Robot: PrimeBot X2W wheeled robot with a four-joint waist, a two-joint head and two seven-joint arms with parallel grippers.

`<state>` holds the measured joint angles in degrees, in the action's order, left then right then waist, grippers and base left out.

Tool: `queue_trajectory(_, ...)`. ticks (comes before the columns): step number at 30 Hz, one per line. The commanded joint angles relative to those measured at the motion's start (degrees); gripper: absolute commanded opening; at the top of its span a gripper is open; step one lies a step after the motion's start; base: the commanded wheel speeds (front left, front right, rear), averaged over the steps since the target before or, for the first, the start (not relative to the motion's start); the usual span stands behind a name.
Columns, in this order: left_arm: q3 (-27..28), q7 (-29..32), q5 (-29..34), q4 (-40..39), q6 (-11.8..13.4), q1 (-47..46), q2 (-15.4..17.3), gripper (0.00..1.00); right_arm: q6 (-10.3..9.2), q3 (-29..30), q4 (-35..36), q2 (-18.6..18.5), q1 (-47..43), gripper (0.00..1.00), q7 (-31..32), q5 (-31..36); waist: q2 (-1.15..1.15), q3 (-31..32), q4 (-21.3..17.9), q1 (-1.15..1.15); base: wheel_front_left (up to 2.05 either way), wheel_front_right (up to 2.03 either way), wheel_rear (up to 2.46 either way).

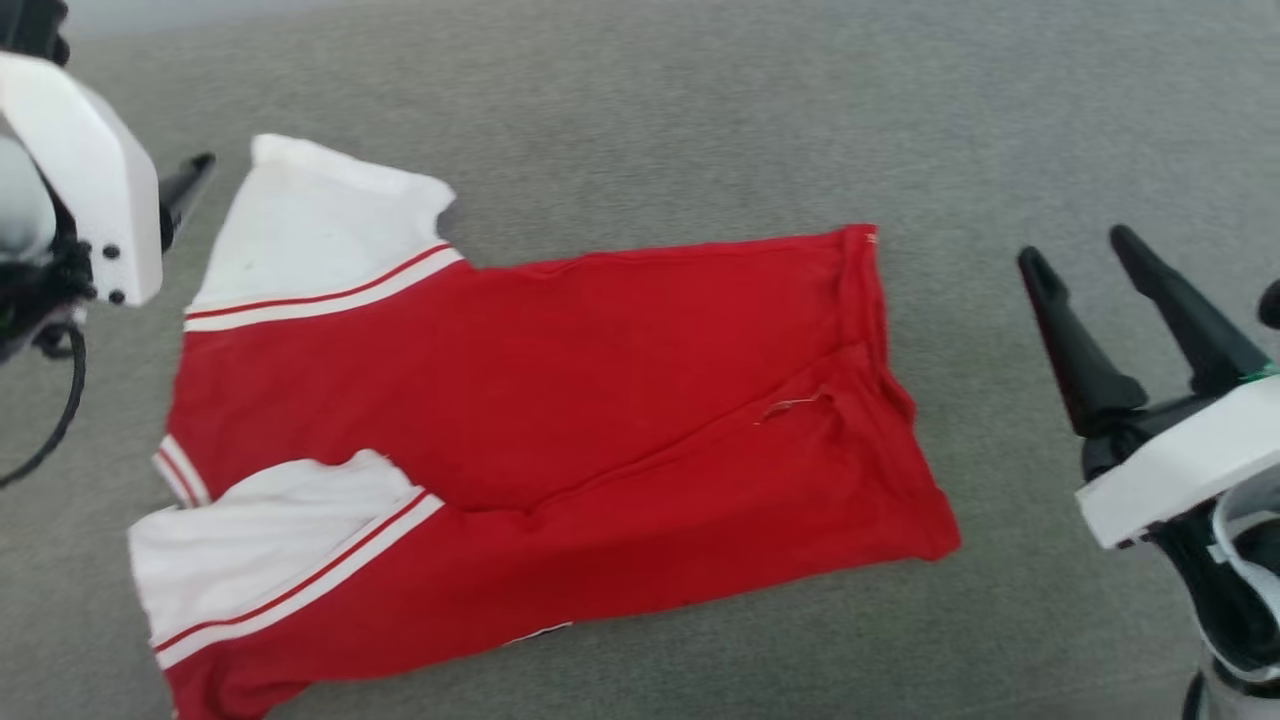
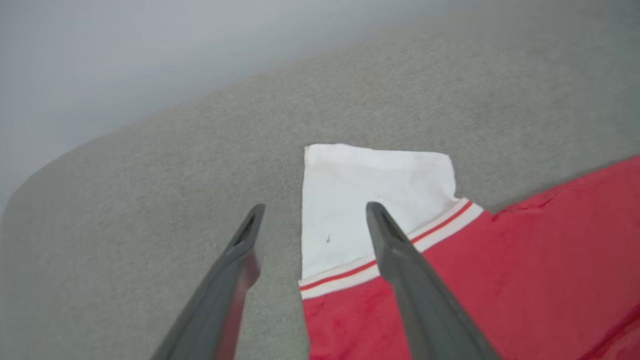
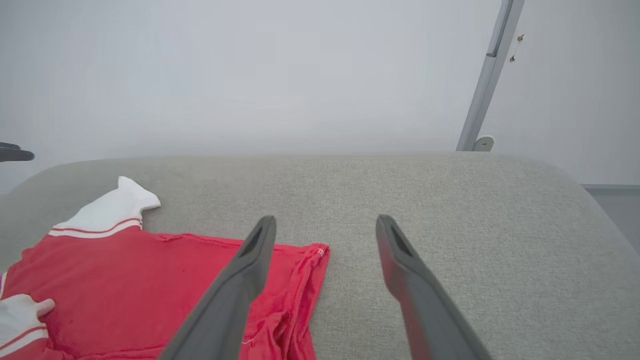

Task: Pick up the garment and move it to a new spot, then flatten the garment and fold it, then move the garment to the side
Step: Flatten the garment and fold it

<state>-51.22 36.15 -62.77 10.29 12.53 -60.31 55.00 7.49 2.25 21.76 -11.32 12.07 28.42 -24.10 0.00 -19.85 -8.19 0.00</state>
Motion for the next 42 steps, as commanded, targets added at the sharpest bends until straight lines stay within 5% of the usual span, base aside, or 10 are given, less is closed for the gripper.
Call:
queue_trajectory(1, -0.4, -0.8, 1.3, 3.1, -2.3, -1.8, -1.5, 1.0, 0.0, -0.6, -0.6, 0.8, 0.6, 1.0, -1.6, 0.5, 0.0, -0.4, -2.2, 0.0, 0.0, 0.0, 0.0)
queue_trajectory(9, -1.8, -1.4, 2.5, 21.1, -8.4, -6.8, -7.4, 1.0, 0.0, -3.6, -2.7, 3.0, 1.2, 1.0, -5.4, -0.1, 0.0, -3.2, -6.7, 0.0, 0.0, 0.0, 0.0)
queue_trajectory(22, -4.5, -0.9, 3.0, 41.5, -12.9, -7.8, -15.2, 1.0, 0.0, -7.3, -5.1, 0.9, 3.8, 1.0, 0.4, -2.5, 0.0, -6.9, -8.7, 0.0, 0.0, 0.0, 0.0)
queue_trajectory(23, -4.6, -0.6, 2.8, 42.5, -13.2, -8.0, -15.7, 0.63, 0.0, -7.4, -5.6, 0.9, 4.6, 1.0, 1.1, -2.9, 0.0, -7.1, -8.6, 0.0, 0.0, 0.0, 0.0)
queue_trajectory(24, -4.8, 0.0, 2.7, 43.4, -13.5, -8.1, -16.3, 0.0, 0.0, -7.7, -6.5, 0.7, 5.4, 1.0, 2.0, -3.0, 0.0, -7.2, -8.4, 0.0, 0.0, 0.0, 0.0)
queue_trajectory(31, -5.9, 1.7, 3.8, 46.8, -14.9, -11.4, -18.7, 0.0, 0.0, -10.0, -13.1, -0.5, 12.4, 1.0, 8.6, -5.0, 0.0, -7.8, -6.8, 0.0, 0.0, 0.0, 0.0)
queue_trajectory(42, -6.5, -0.1, 5.0, 49.3, -17.2, -16.2, -22.8, 0.0, 0.0, -17.9, -34.1, -2.0, 29.9, 1.0, 18.0, -5.5, 0.0, -8.3, -3.9, 0.0, 0.0, 0.0, 0.0)
